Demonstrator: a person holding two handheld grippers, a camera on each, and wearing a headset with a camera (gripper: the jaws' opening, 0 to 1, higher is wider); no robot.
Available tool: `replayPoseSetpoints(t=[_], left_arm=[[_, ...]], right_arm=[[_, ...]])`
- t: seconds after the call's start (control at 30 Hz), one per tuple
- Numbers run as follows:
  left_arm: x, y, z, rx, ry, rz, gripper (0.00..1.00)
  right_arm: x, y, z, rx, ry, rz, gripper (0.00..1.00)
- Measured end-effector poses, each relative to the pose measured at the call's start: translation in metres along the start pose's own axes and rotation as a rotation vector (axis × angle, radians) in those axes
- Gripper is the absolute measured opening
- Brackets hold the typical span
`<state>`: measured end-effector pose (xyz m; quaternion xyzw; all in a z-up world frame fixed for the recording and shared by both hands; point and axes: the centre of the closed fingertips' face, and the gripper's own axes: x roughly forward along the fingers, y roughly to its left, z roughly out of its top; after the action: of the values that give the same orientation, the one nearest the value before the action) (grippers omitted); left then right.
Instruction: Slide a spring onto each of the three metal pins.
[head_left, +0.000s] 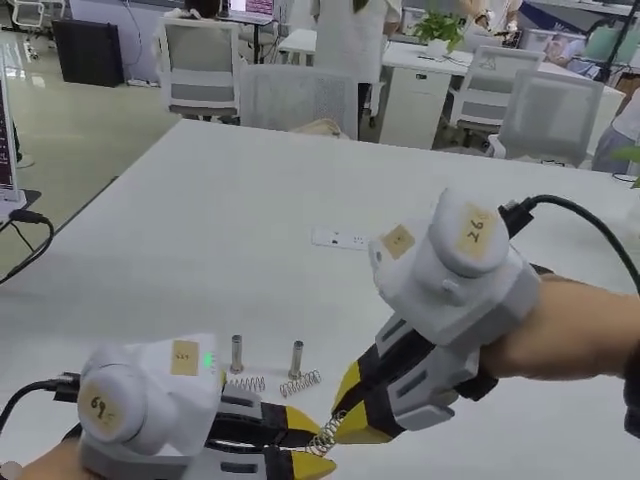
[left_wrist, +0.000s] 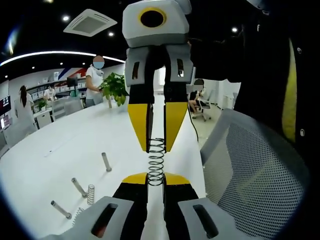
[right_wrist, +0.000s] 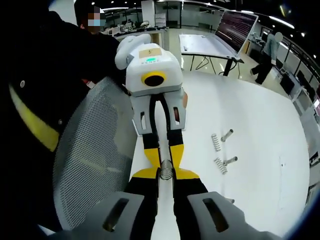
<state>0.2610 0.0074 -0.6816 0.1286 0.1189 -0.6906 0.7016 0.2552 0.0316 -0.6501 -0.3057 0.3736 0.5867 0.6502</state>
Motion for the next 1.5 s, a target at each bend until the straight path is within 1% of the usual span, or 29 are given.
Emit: replayPoseSetpoints(t=[0.23,0.37,0.73,0.97,1.5], left_arm=[[0.002,-0.002,0.002,0.008,-0.002,-0.008,0.03],[0.003,-0.003,0.003,0.011,-0.006,-0.01,0.03],[0.007,-0.002,0.004,0.017,-0.011,-0.01,0.03],[0.008,0.0,0.006,0.013,-0.021,-0.005,0.03],[0.011,0.0,0.005,0.017,-0.022,-0.011,0.03]], right_arm=[[0.001,0.002,0.002,-0.031,0.067,0.006,0.07],[0.0,0.002,0.002,-0.036,0.087,0.008,0.07],[-0.001,-0.001,0.001,-0.013,0.12,0.01,0.07],[-0.001,-0.003,0.003,-0.008,0.12,0.004,0.07],[-0.001,-0.004,0.0,-0.004,0.148,0.006,0.07]])
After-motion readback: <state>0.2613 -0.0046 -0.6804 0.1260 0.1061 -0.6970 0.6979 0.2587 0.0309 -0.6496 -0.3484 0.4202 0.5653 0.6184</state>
